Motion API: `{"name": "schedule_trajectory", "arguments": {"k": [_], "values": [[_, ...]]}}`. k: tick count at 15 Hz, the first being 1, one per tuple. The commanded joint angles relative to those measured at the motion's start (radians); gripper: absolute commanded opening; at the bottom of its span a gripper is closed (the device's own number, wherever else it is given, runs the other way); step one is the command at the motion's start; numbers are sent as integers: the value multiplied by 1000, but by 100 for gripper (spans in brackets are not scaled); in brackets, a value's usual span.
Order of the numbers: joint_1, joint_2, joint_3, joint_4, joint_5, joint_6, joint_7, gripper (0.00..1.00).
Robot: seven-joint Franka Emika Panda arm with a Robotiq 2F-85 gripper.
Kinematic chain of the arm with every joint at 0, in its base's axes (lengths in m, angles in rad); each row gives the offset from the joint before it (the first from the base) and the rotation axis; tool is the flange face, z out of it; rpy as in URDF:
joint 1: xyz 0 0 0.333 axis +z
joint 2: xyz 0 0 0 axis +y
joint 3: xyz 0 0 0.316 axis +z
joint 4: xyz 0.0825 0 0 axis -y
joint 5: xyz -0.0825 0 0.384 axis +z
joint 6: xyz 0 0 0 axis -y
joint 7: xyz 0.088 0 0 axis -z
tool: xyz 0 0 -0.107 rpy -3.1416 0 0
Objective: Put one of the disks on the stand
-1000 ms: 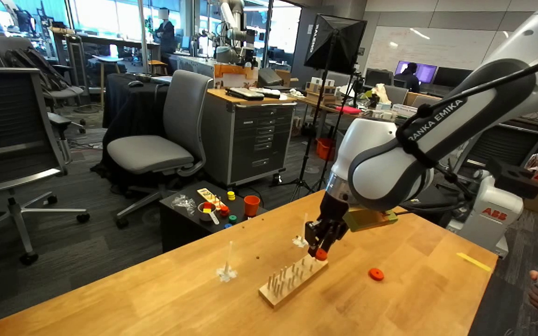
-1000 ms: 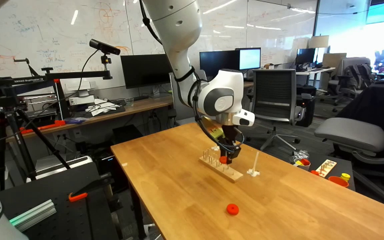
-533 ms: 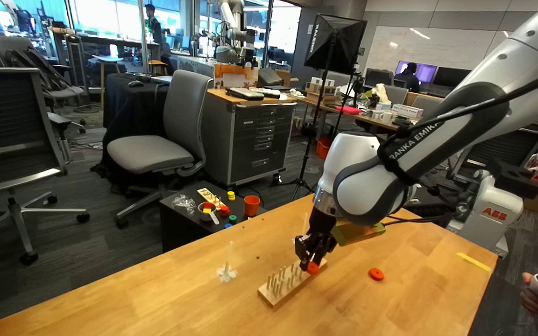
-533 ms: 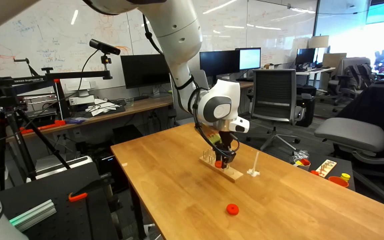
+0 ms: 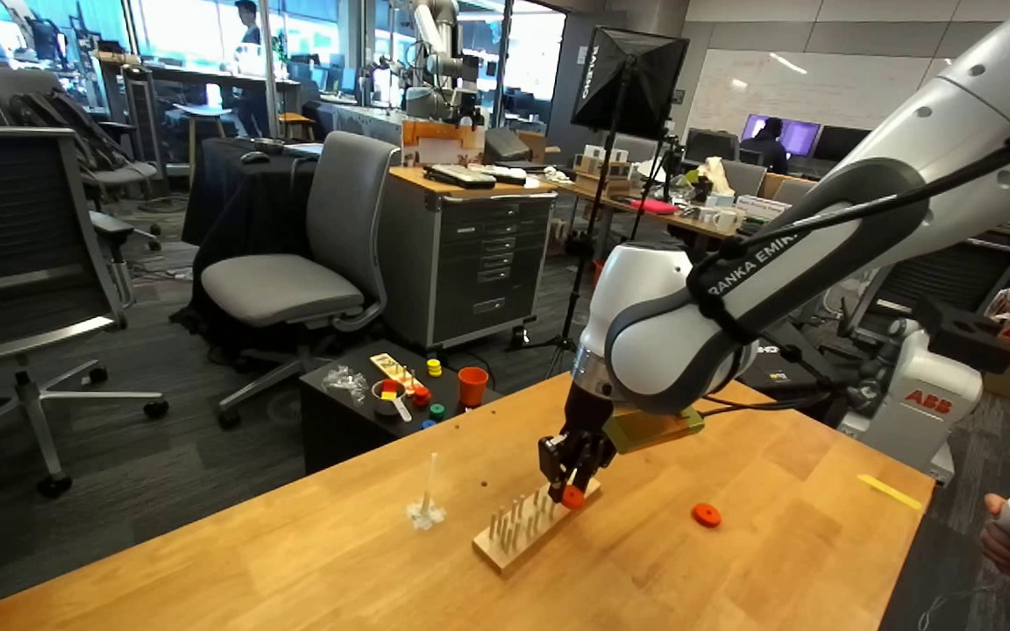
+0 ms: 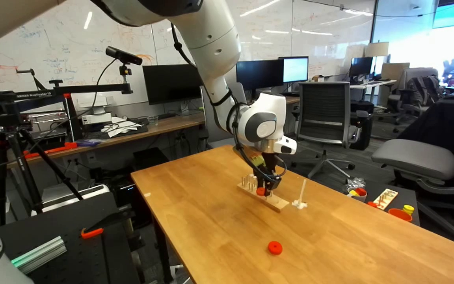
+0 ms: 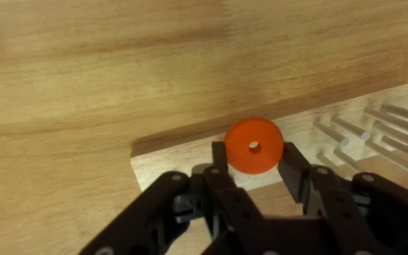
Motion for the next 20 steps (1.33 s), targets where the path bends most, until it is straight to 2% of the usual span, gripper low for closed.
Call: {"name": "schedule_trajectory", "arguments": {"k": [1,20], "values": [[22,15,-27,53,-15,-40,6,17],[17,57,-45,113,-20,-73,2,17]]}}
